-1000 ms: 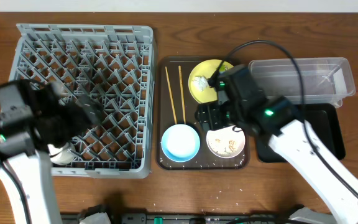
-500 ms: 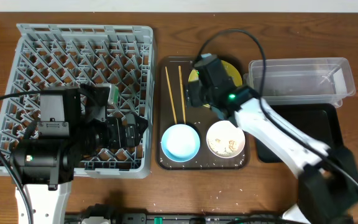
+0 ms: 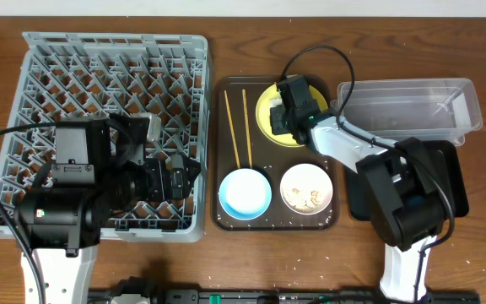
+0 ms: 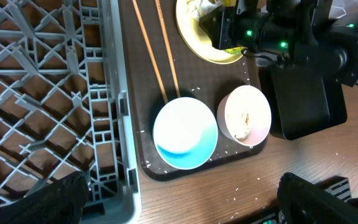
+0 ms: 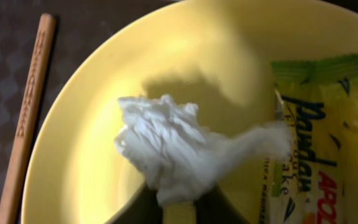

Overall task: Sort waste into correct bins and load items into the dishwasher
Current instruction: 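Grasp the white tissue on the yellow plate with the right gripper, then drop the tissue into the clear plastic bin with the right gripper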

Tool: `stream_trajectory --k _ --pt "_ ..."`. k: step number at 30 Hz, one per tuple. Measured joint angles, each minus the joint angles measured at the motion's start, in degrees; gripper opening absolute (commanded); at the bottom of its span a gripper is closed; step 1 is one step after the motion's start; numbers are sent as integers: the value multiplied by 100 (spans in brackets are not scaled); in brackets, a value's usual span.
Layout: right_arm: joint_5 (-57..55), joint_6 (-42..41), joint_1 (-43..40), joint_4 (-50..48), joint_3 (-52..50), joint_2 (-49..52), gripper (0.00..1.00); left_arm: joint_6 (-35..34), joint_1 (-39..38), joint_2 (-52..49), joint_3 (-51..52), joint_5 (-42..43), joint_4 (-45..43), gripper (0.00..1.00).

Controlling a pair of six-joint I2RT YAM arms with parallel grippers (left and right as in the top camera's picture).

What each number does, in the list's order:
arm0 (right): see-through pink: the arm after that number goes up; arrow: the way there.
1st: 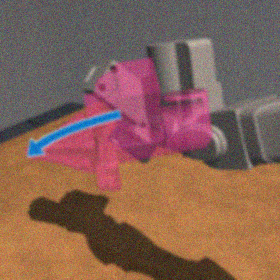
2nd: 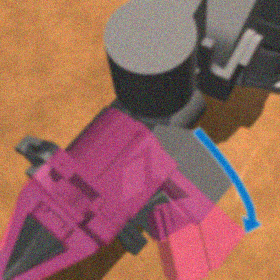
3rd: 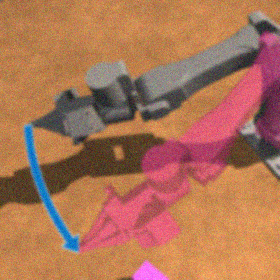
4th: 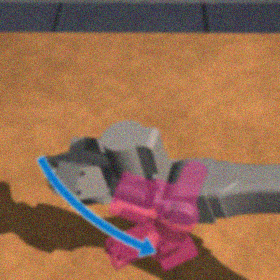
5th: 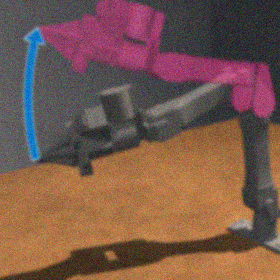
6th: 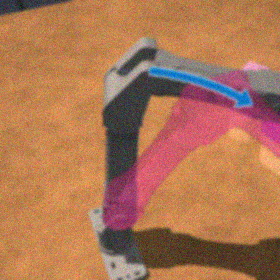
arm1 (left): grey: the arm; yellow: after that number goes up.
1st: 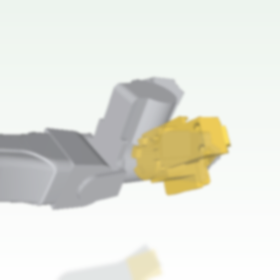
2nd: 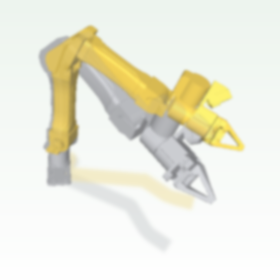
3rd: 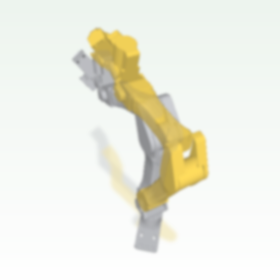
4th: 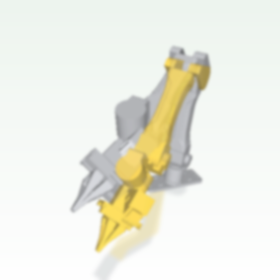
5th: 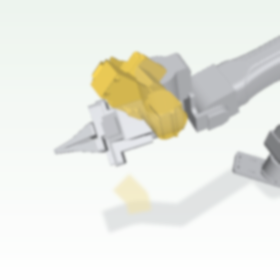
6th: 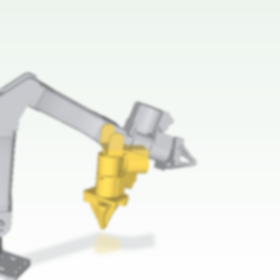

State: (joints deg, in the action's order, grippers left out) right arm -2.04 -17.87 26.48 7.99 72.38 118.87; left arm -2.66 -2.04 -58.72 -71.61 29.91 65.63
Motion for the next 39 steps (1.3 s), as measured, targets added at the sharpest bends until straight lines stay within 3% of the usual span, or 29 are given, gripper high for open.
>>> stream_trajectory --k 8,14,18,20,22,28,33,39 --pt "267 4 -114 765 -35 -1010 1 0 0 0 0 0 2 98" --pt "-605 -422 -459 1554 0 -2448 1 0 0 0 0 -2 2 98" --pt "-1036 -879 -1010 2175 26 -2448 1 0 0 0 0 -2 0 98" --pt "-1095 -1067 -1257 2402 24 -2253 30 0 0 0 0 0 2 98" --pt "-1058 -1126 -1488 2496 7 -2059 40 0 0 0 0 0 2 98" --pt "57 -636 -1843 2328 20 -2227 45 0 0 0 0 0 0 98" --pt "1128 -61 -1488 2120 249 -2793 47 0 0 0 0 -2 0 98" --pt "208 111 -442 2149 304 -2455 63 0 0 0 0 -2 0 98"
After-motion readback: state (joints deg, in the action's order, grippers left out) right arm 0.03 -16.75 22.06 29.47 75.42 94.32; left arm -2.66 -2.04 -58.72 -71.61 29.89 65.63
